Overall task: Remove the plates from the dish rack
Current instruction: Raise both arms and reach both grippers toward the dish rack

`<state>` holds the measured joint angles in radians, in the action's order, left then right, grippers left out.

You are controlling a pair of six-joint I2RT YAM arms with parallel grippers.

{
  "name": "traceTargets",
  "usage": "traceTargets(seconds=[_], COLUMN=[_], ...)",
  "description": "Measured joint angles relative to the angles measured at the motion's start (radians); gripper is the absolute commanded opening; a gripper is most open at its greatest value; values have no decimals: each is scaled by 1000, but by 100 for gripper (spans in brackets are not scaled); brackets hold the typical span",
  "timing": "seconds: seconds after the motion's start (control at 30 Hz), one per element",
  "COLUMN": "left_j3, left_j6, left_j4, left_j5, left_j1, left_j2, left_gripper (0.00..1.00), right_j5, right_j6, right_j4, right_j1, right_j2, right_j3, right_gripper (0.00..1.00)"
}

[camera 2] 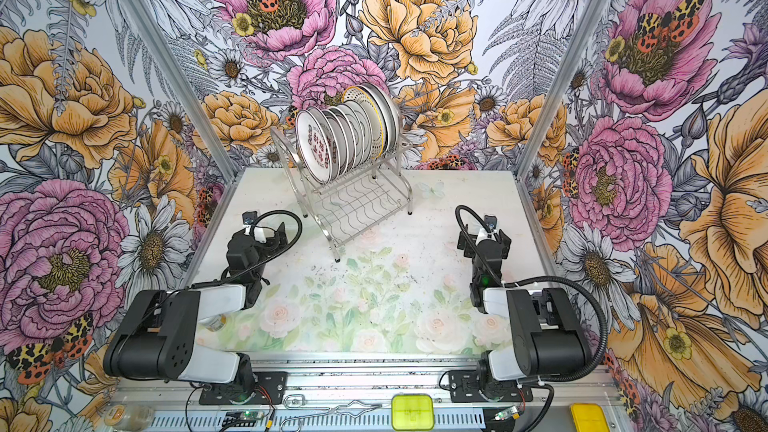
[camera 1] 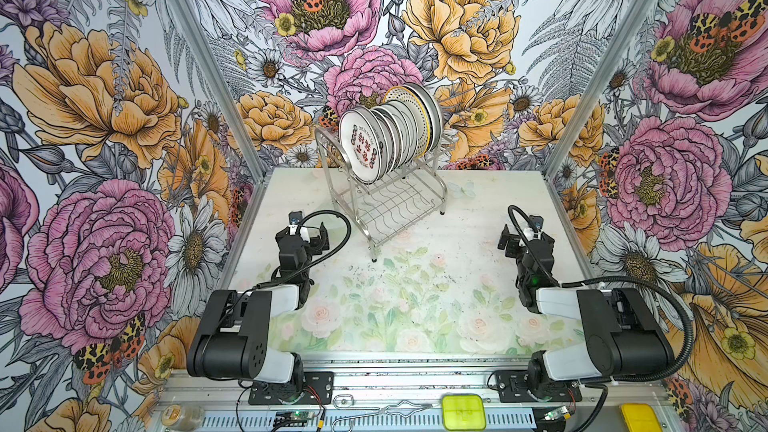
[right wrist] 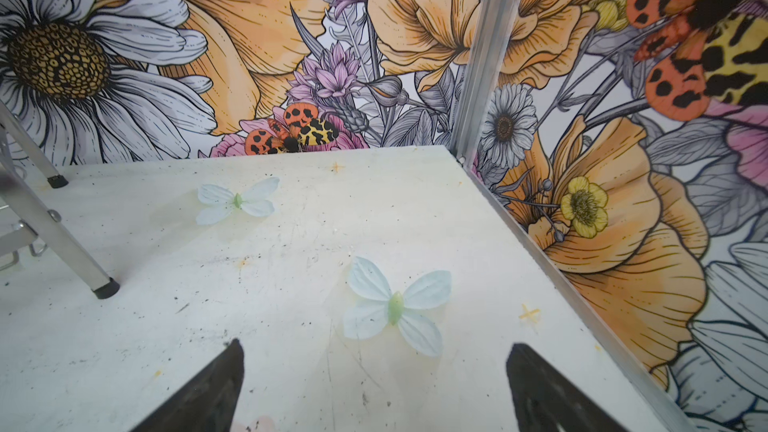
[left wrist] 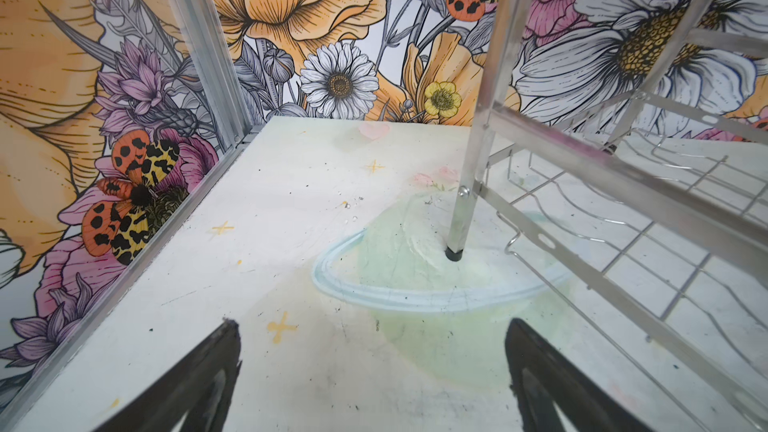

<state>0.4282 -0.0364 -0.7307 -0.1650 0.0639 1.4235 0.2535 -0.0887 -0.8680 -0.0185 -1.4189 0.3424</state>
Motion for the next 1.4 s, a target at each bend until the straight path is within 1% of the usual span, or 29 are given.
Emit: traceTargets(seconds=[0.1,0.2,0.33,0.43,0.73,0.8,0.93,1.03,1.17,1.23,1.4], left_j3=[66,132,245,325,414,450,508,531,546,547,548], left_j6=[-7,-1,47,91,197,227,293,346,405,431,464], left_j4=[113,252,460,589,862,928,1028,1093,1153,1178,1209], left_j5=[-52,-90,-112,-131,-176,-176,-175,-160,-135,-122,-89], left_j1=[32,69,97,103,141,149,170,192,220,236,256], left_j2=[-35,-70,-92,-95,-135,-135,-136,-136,-136,-136,-136], left_gripper=[99,99,99,99,99,99,99,99,99,99,99], right_j5=[14,29,18,-6,-114,-117,-127,-163,-229,-252,-270], right_j6=[-1,-13,-50,-87,-213,-242,-321,-396,-481,-513,-545], right_j4=[34,135,290,387,673,731,867,949,1000,1017,1039], right_j1=[0,0,0,0,-3,-17,-50,-61,-79,-106,-186], right_j2=[51,109,155,163,161,159,138,119,96,64,-23], right_j3=[0,23,117,193,349,381,477,548,595,619,666], right_gripper=[100,99,99,99,99,100,99,99,99,100,99])
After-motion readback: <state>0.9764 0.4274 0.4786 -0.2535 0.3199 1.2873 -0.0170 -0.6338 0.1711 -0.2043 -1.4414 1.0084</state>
